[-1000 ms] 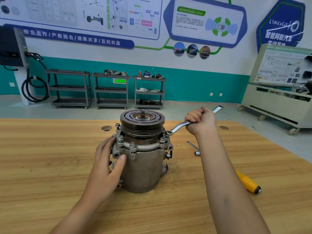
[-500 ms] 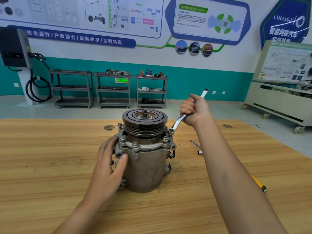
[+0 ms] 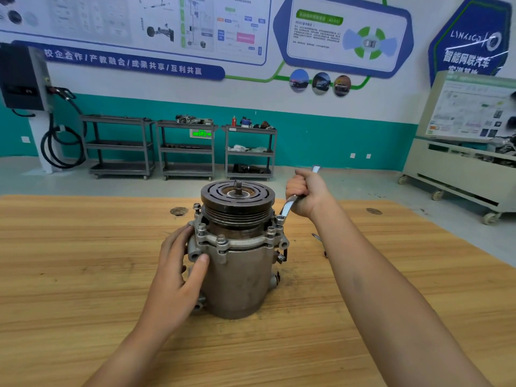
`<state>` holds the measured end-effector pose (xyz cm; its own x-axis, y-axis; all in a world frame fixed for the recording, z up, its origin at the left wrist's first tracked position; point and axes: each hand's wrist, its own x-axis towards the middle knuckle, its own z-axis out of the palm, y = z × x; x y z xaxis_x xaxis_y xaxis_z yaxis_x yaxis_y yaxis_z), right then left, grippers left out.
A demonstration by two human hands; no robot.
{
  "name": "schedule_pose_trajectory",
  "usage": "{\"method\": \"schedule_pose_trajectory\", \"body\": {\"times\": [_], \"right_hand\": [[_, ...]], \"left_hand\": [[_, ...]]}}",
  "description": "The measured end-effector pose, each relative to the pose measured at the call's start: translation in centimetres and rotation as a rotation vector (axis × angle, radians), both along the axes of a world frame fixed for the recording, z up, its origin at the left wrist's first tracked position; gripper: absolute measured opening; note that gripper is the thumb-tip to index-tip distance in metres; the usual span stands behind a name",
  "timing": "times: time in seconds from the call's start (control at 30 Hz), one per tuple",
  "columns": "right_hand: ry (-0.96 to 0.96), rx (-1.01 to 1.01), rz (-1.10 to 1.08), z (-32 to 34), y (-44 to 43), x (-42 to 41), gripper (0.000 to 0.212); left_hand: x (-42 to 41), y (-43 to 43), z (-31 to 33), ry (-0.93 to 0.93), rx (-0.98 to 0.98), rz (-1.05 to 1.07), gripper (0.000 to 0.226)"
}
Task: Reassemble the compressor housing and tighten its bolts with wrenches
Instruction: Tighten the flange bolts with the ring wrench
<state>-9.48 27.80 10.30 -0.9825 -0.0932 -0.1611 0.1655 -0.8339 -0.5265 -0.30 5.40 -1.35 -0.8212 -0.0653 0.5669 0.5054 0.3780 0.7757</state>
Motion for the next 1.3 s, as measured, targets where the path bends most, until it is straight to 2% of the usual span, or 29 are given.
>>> {"method": "schedule_pose_trajectory", "body": {"times": [0.13, 0.3, 0.4, 0.5, 0.7, 0.8, 0.87, 1.0, 1.1, 1.2, 1.3], "right_hand": [[-0.014, -0.157, -0.066, -1.4, 1.1, 0.6, 0.067], [0.042, -0.216, -0.248, -1.9, 1.9, 2.5, 0.065], [0.155, -0.223, -0.394, -2.7, 1.7, 4.6, 0.052], [0.342, -0.169, -0.507, -3.6, 1.1, 7.4, 0.056], [0.588, 0.267, -0.665, -5.4, -1.7, 12.6, 0.061], [0.737, 0.575, -0.794, -6.7, -4.0, 13.8, 0.046], [0.822, 0.706, -0.859, -7.3, -5.6, 14.1, 0.036], [0.984, 0.937, -1.041, -7.4, -8.1, 13.7, 0.041], [1.167, 1.261, -1.183, -7.1, -9.8, 12.9, 0.036], [1.132, 1.584, -1.207, -6.6, -11.5, 11.6, 0.040], [1.119, 1.707, -1.205, -6.3, -12.3, 11.0, 0.042]], "left_hand": [[0.2, 0.0, 0.1, -0.001, 0.002, -0.005, 0.045], [0.0, 0.0, 0.0, 0.008, 0.006, -0.015, 0.044], [-0.1, 0.1, 0.0, 0.021, 0.008, -0.020, 0.043], [-0.3, 0.1, -0.1, 0.031, 0.016, -0.024, 0.040], [-0.1, 0.0, -0.1, 0.030, 0.001, -0.019, 0.041], [-0.2, 0.0, 0.0, 0.036, -0.002, -0.028, 0.041], [-0.2, -0.1, -0.1, 0.042, -0.001, -0.032, 0.041], [-0.3, -0.2, -0.3, 0.046, -0.005, -0.038, 0.042], [-0.4, -0.1, -0.3, 0.073, -0.034, -0.034, 0.044], [-0.3, -0.2, -0.1, 0.084, -0.041, -0.056, 0.046], [-0.4, -0.1, -0.1, 0.094, -0.042, -0.083, 0.055]]}}
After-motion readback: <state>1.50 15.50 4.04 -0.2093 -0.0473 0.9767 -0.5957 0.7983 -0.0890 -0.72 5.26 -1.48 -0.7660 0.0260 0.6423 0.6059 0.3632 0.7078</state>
